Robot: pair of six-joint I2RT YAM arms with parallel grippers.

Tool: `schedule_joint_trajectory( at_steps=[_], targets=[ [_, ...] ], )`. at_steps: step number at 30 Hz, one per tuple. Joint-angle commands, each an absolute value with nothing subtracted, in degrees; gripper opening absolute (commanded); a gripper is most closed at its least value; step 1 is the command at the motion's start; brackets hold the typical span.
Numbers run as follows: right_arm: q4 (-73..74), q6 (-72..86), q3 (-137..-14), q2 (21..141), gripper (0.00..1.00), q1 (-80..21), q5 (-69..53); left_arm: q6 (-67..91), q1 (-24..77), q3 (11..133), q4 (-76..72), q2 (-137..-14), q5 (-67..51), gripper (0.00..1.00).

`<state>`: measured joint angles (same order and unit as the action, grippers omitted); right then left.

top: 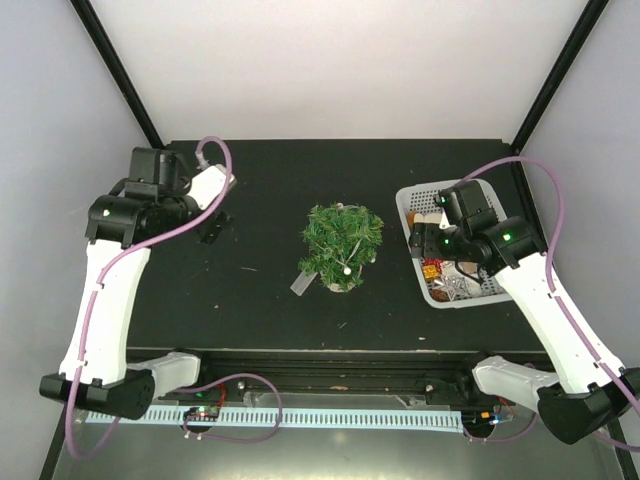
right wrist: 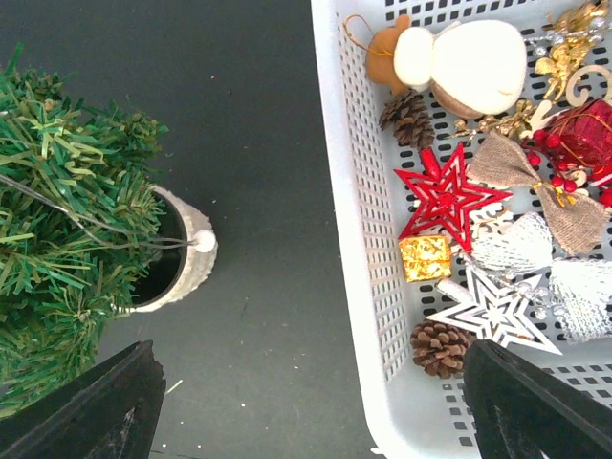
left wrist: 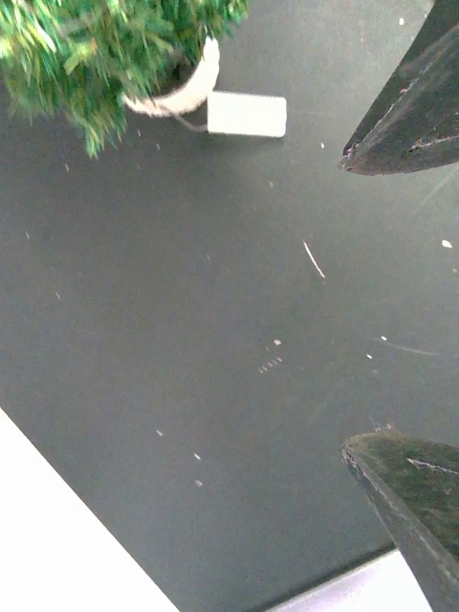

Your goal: Decorate the small christmas tree

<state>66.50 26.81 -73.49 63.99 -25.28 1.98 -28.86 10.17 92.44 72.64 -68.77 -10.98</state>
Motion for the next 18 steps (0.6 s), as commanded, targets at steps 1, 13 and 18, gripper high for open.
schedule_joint_trajectory(
  at_steps=[1,13,18],
  targets=[
    [66.15,27.63,-74.83,63.71,0.87,-25.04,5.22,-28.34,3.73,89.53,71.81,-64.95,-11.07,0.75],
    [62.55,30.85,-70.52,65.94,0.88,-13.98,3.02,-29.37,0.08,87.18,75.87,-68.35,-22.23,0.75],
    [56.28,32.1,-67.4,71.27,0.88,-3.19,-4.09,-28.38,5.52,86.44,74.39,-71.86,-13.15,0.76]
  ],
)
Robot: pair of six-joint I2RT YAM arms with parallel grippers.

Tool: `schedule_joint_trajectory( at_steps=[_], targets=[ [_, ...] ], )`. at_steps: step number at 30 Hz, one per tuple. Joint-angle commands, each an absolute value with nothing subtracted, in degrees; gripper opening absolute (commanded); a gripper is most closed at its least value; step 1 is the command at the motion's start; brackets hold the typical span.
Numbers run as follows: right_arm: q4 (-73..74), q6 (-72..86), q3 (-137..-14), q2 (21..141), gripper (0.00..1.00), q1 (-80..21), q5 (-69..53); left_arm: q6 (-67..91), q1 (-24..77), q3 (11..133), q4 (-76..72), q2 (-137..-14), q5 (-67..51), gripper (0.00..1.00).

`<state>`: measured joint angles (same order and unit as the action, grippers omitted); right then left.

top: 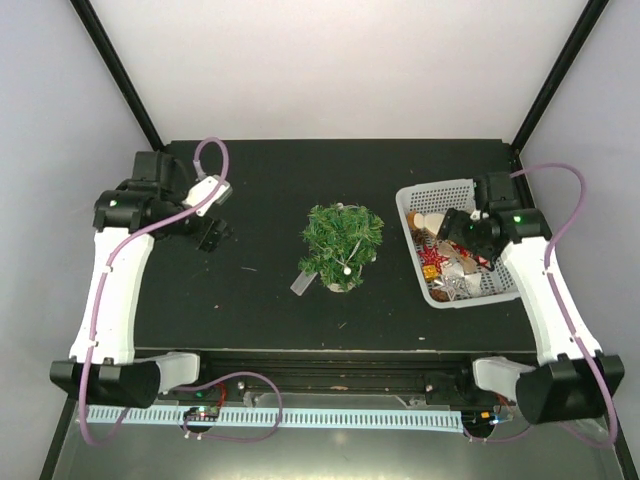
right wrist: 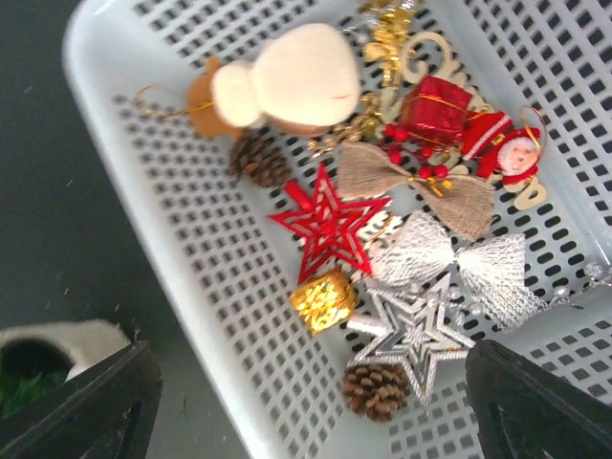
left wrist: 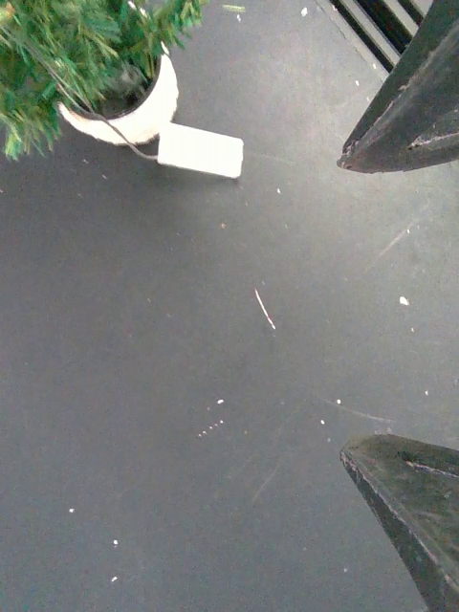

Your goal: Decorate the small christmas tree

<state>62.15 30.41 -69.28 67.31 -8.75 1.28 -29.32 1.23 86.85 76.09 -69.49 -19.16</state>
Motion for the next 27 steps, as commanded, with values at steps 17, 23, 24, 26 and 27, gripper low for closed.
schedule_joint_trajectory(
  at_steps=[17,23,24,26,27],
  targets=[
    [50.22,33.0,-68.95,87.07,0.83,5.68,-0.93,-25.36,17.58,87.15,67.49,-79.26,-7.16,0.76],
    [47.23,31.71,-68.66,90.25,0.82,6.47,-2.82,-21.24,17.58,87.48,66.26,-79.19,-11.47,0.77],
    [46.98,31.37,-68.91,90.88,0.82,6.61,-3.15,-20.78,17.58,87.07,66.14,-79.0,-12.17,0.77],
    [46.85,30.87,-69.56,92.37,0.81,6.83,-3.33,-20.41,17.58,86.05,65.77,-78.6,-12.93,0.77],
    [46.85,30.63,-69.93,93.03,0.81,6.94,-3.06,-20.44,17.58,85.64,65.64,-78.45,-12.72,0.77]
  ],
)
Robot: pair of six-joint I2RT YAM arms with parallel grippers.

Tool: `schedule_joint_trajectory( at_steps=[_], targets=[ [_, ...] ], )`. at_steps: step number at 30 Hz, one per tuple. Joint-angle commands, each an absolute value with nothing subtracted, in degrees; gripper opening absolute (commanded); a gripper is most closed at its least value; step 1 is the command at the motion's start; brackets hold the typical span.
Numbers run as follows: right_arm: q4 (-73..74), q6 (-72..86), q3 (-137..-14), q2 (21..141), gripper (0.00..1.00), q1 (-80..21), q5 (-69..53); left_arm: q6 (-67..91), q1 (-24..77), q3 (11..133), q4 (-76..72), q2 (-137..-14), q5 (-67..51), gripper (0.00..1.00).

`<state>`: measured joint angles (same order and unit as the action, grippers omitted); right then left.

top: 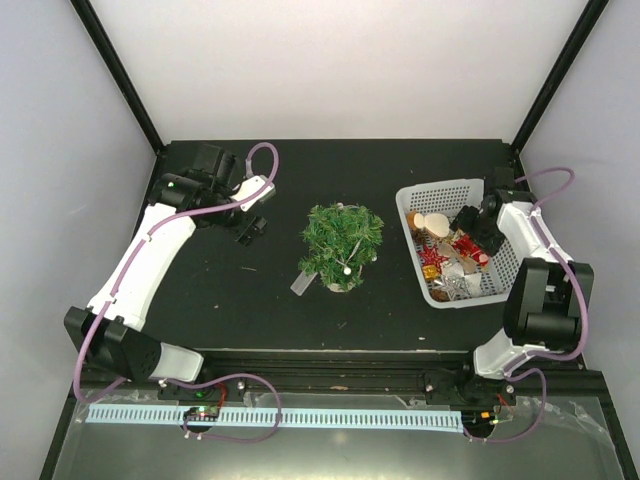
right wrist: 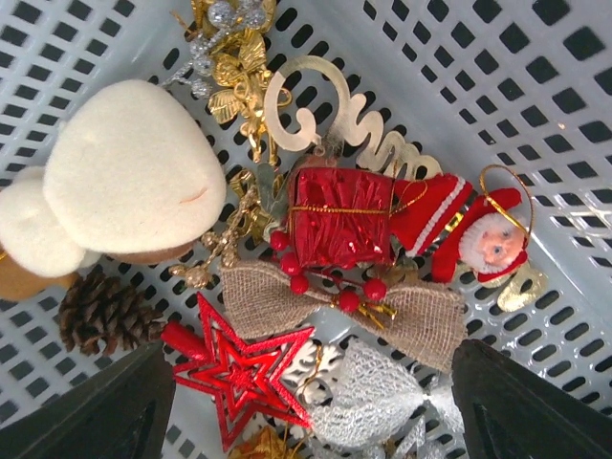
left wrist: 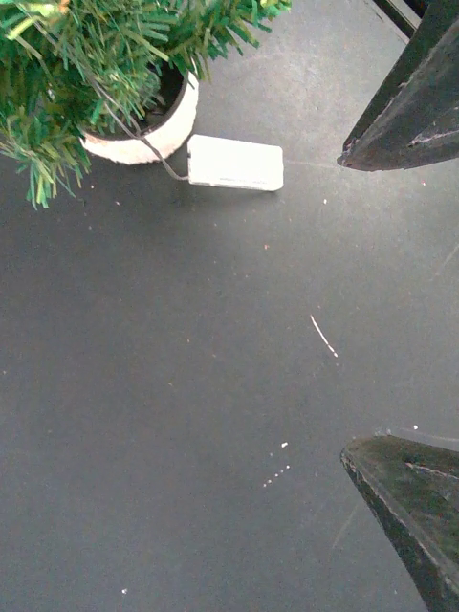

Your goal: Decorate the small christmas tree

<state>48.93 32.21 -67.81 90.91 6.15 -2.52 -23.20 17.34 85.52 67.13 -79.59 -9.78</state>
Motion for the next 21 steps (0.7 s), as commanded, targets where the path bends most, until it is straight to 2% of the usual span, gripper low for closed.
schedule_joint_trajectory(
  at_steps=[1,9,21],
  targets=[
    [46.62,30.59,-70.16,93.88,0.8,7.21,-2.89,-20.55,17.58,85.27,65.64,-78.35,-12.34,0.77],
    [44.25,30.94,-70.85,98.82,0.75,8.86,-3.84,-21.05,17.58,85.1,66.19,-77.96,-11.59,0.76],
    [41.43,31.07,-70.66,102.79,0.58,9.73,-4.36,-21.28,17.58,85.23,66.73,-78.53,-11.6,0.76]
  ],
)
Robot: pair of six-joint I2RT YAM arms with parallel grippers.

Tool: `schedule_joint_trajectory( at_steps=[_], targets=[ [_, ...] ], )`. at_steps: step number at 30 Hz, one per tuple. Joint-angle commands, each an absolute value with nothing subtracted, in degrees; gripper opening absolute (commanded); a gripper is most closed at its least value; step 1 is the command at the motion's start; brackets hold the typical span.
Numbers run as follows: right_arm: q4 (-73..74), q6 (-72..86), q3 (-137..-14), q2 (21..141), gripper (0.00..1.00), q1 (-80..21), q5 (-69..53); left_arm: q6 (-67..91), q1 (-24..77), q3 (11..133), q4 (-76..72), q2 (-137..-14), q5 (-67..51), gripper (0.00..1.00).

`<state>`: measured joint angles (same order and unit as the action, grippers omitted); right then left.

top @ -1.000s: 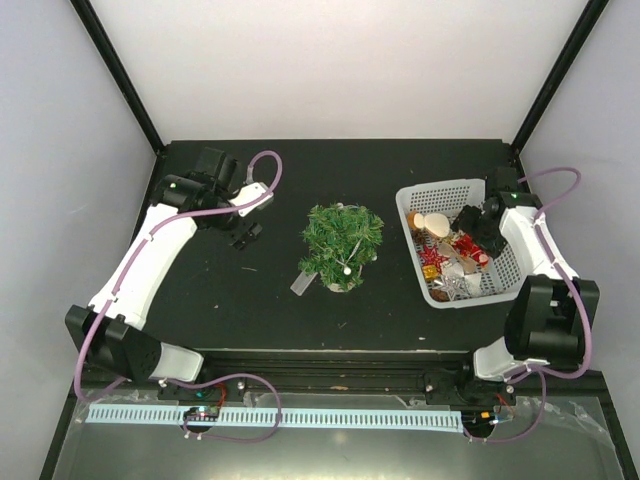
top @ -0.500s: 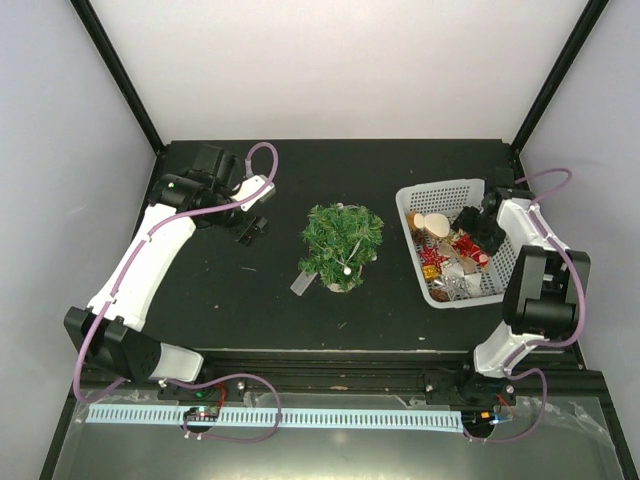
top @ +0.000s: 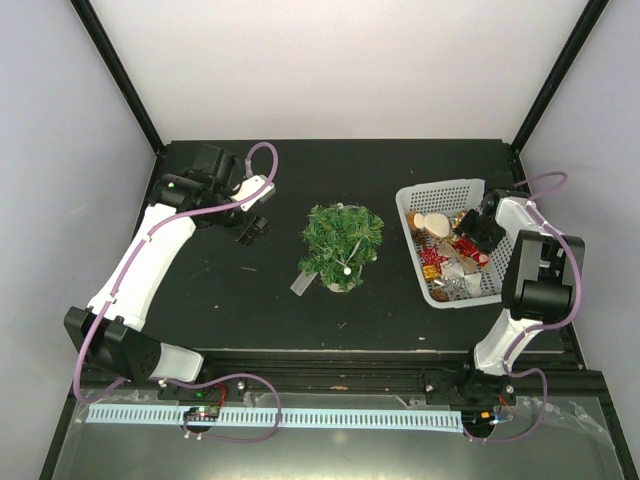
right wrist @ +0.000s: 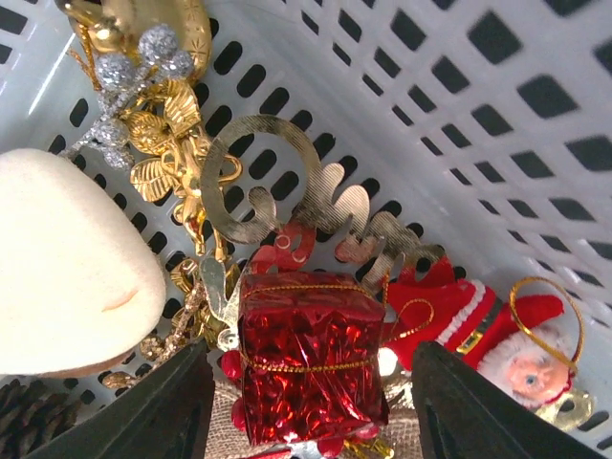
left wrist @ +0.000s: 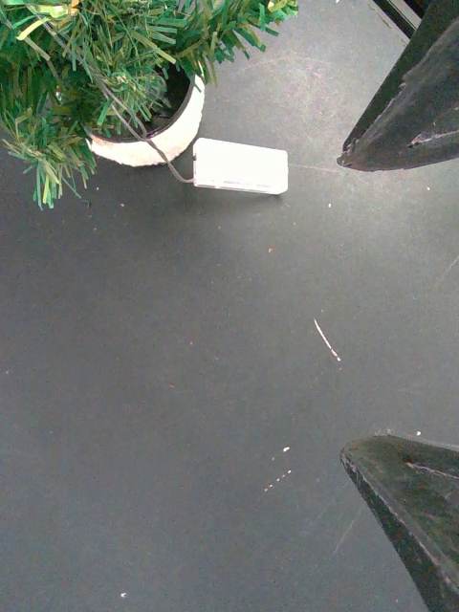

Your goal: Decorate the small christmas tree

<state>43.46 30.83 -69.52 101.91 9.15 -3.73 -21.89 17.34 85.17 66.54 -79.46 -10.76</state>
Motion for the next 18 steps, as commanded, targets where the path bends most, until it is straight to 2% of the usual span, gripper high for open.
schedule_joint_trajectory(
  at_steps=[1,3,10,16,18],
  targets=[
    [41.32,31.11,-70.66,102.95,0.56,9.75,-4.49,-21.31,17.58,85.3,66.82,-78.65,-11.56,0.77],
    [41.16,31.11,-70.46,102.94,0.51,9.76,-4.87,-21.36,17.58,85.36,66.83,-78.89,-11.56,0.76],
    [40.96,30.85,-69.7,101.65,0.44,9.76,-4.09,-21.35,17.58,85.08,66.55,-79.44,-11.47,0.76],
    [41.37,30.59,-69.83,101.1,0.44,9.76,-3.65,-21.45,17.58,84.93,66.4,-79.96,-11.59,0.76],
    [41.12,30.66,-69.39,101.16,0.46,9.76,-3.86,-21.53,17.58,84.95,66.5,-80.09,-11.91,0.76]
  ],
)
